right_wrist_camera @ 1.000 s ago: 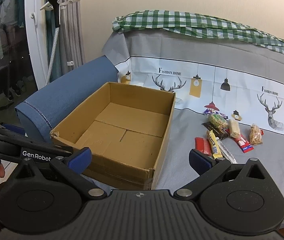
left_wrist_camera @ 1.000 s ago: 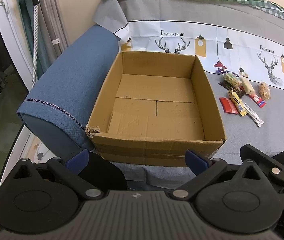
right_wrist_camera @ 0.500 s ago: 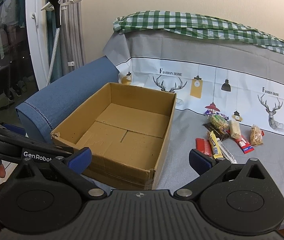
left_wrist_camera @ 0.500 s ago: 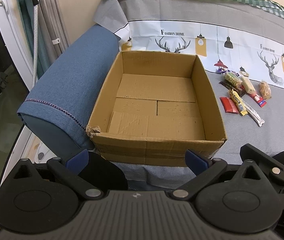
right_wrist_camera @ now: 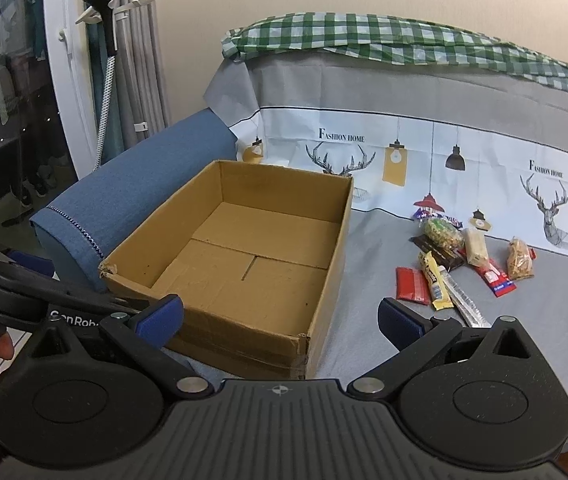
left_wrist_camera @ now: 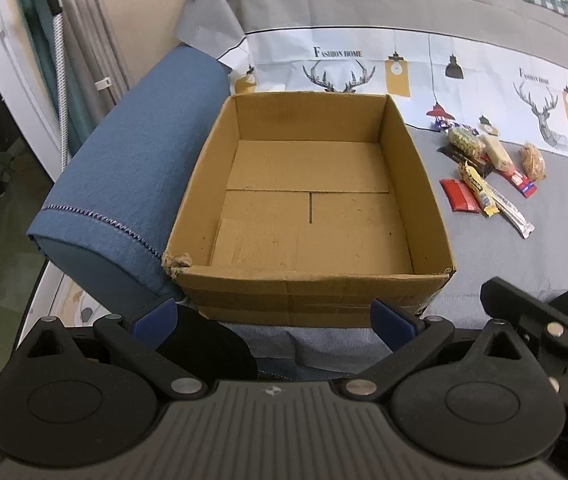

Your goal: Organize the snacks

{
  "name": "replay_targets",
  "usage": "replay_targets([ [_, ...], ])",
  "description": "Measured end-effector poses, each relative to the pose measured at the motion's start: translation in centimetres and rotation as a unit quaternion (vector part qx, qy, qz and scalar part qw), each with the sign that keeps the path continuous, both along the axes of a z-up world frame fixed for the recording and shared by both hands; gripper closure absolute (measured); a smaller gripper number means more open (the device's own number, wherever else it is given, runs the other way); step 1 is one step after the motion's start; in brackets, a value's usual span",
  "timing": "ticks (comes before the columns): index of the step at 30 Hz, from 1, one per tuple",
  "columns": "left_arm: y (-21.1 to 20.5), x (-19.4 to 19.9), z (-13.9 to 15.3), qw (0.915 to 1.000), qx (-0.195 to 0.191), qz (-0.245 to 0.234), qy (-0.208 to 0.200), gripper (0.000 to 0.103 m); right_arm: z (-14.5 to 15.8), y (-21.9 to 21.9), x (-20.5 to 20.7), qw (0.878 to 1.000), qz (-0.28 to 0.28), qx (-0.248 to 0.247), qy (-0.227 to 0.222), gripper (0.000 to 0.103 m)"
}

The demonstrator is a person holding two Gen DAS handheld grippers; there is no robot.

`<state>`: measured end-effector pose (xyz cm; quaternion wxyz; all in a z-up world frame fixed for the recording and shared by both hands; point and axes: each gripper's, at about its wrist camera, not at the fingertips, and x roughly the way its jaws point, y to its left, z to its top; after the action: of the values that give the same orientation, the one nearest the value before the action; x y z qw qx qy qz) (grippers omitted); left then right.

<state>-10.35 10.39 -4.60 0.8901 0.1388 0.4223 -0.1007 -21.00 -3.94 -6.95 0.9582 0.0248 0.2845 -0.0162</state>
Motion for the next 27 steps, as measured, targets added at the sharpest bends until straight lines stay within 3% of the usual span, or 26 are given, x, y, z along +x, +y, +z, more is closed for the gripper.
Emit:
replay_targets([
  [6,-2.3,1.0,-0.2,0.9995,0.016,-0.023,0.013,0.000,-0.5,-3.0,0.5,0.999,-0.041,0.033,0.000,0.001],
  [14,-8.7,3.6,0.5,0.9975,0.014,-0.063,0.030,0.000,-2.5,-10.9,0.9,0.984,-0.158,0.083,0.001,0.001],
  [18,-14.0,5.8,0.6,0.9961,0.002,-0.071,0.052,0.000,-4.4,-16.1,0.6,0.968,-0.226,0.106,0.003,0.001],
  [21,-18.8,7.9,0.0,0.9914,-0.015,-0.091,0.093,0.000,-5.7,-19.8,0.2,0.954,-0.276,0.121,-0.004,0.001],
  [24,-24.2,9.8,-1.5,0.9869,-0.019,-0.114,0.113,0.000,-6.9,-23.3,0.7,0.944,-0.305,0.123,-0.005,0.001],
  [27,-29.8,12.0,-4.2,0.9825,0.003,-0.140,0.123,0.000,-8.1,-27.3,1.9,0.936,-0.327,0.128,-0.005,0.001],
])
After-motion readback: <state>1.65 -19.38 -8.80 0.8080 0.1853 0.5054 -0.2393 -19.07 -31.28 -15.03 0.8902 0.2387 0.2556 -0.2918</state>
